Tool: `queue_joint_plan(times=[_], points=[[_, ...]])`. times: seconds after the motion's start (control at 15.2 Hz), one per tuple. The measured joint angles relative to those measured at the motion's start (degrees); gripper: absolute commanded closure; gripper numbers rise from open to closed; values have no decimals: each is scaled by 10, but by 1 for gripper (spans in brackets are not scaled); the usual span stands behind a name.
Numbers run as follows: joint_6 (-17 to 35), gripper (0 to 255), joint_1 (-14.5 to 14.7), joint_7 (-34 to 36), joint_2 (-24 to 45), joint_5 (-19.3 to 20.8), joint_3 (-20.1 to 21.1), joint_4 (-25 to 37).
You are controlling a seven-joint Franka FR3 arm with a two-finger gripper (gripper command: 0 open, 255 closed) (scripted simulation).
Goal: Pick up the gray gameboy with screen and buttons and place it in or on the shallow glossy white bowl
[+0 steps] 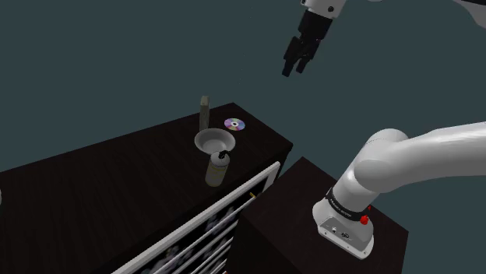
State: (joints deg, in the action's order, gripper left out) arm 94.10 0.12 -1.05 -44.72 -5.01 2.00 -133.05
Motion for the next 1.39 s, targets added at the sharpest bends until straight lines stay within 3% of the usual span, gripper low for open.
queue_joint_plan(times=[0.4,0.86,1.39], points=[[67,0,-5,44,48,-6,32,-14],[190,0,-19,130,180,3,89,1],[297,0,-40,250,350,59,142,64]])
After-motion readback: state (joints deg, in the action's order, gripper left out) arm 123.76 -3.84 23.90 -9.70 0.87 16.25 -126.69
